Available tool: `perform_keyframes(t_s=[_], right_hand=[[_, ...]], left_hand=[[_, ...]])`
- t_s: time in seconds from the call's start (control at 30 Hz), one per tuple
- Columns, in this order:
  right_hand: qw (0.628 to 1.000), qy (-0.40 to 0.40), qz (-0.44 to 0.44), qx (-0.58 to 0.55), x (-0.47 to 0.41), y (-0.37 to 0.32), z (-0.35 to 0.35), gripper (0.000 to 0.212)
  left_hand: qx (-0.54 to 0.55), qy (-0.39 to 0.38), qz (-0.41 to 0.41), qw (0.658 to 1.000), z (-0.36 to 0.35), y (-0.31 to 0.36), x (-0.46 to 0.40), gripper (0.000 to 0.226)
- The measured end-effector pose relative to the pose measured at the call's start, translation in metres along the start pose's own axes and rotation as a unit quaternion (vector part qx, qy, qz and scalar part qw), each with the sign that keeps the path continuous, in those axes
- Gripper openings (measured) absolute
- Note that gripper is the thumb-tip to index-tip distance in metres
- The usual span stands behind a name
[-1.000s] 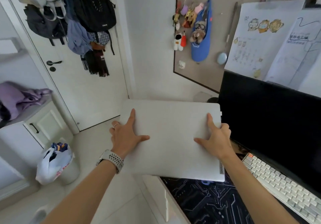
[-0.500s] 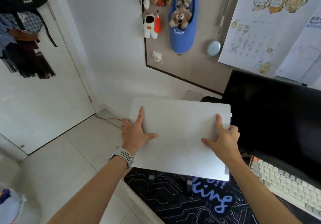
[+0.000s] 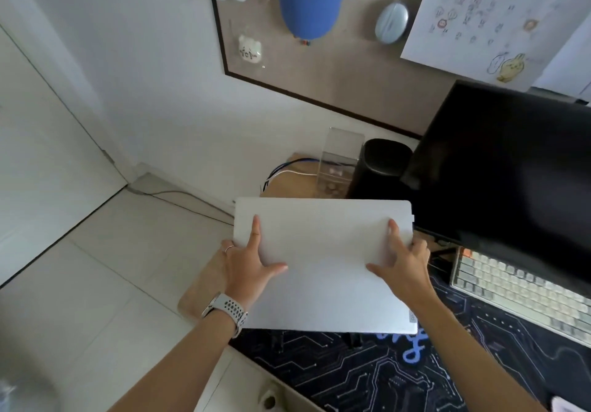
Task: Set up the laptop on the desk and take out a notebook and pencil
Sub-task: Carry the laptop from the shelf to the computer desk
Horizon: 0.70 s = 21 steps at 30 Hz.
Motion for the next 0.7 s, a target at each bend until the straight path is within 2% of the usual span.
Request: perform_keyframes(t_s=[0.13,0.7], right_hand=[[1.000,-0.021,-0.009,-0.004,0.000,0.017,-0.017,0.104],[0.998,-0.064,-0.003,0.021,-0.004,0.035,-0.044,0.100]], left_hand=[[0.042,-0.011,-0.008,0.999,-0.015,-0.004,0.010,0.116],[0.050,-0.019,0.027,0.998,-0.040,-0.024,0.021,0.116]])
Point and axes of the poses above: each hand's wrist, its own x-axis away from the middle knuckle, its own z-axis out of the back of the hand, y = z × x, the point moved 7 cm from there along -x, towards the middle knuckle, and after that the axes turned 3 degrees about -z, right-handed, at the moved point
